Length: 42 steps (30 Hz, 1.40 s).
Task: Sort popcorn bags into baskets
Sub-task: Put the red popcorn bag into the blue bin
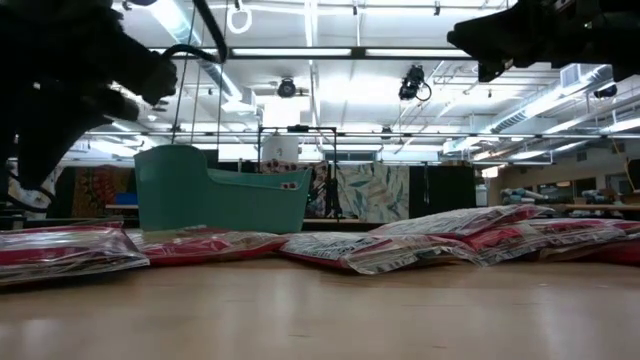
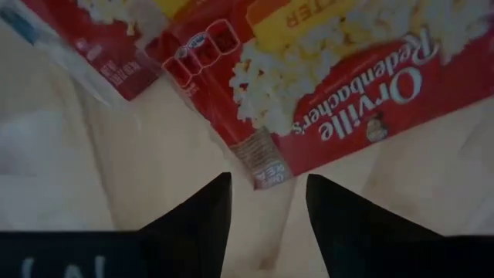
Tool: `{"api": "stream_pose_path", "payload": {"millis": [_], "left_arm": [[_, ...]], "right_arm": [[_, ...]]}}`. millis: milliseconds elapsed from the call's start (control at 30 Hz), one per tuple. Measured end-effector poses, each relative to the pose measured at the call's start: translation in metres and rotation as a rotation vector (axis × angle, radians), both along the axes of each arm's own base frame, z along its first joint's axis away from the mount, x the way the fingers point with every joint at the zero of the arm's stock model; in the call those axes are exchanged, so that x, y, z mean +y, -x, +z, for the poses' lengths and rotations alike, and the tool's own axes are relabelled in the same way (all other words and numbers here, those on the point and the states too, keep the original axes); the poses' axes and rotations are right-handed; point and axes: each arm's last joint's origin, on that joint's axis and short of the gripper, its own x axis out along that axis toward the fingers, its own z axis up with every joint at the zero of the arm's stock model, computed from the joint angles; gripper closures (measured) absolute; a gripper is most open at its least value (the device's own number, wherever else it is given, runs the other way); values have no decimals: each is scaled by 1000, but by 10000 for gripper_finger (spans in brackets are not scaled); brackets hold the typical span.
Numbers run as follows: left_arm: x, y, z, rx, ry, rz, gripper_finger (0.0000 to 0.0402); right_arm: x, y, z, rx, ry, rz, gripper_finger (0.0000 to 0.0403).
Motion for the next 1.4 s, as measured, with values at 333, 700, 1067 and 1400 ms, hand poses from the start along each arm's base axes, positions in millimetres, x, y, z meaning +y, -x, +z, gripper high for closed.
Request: {"api": "stream_pose_path", "payload": {"millis": [333, 700, 1067, 1400], "left_arm": [[37, 33, -20, -258, 73, 244, 230], [41, 37, -40, -312, 106, 301, 239], [41, 38, -40, -307, 106, 337, 392], [45, 22, 15, -320, 105, 277, 398]], "right_arm": [[0, 0, 0, 0, 12, -8, 312], [0, 0, 0, 0, 11, -8, 312], [0, 0, 0, 0, 11, -8, 312], [0, 0, 0, 0, 11, -8, 312]]}}
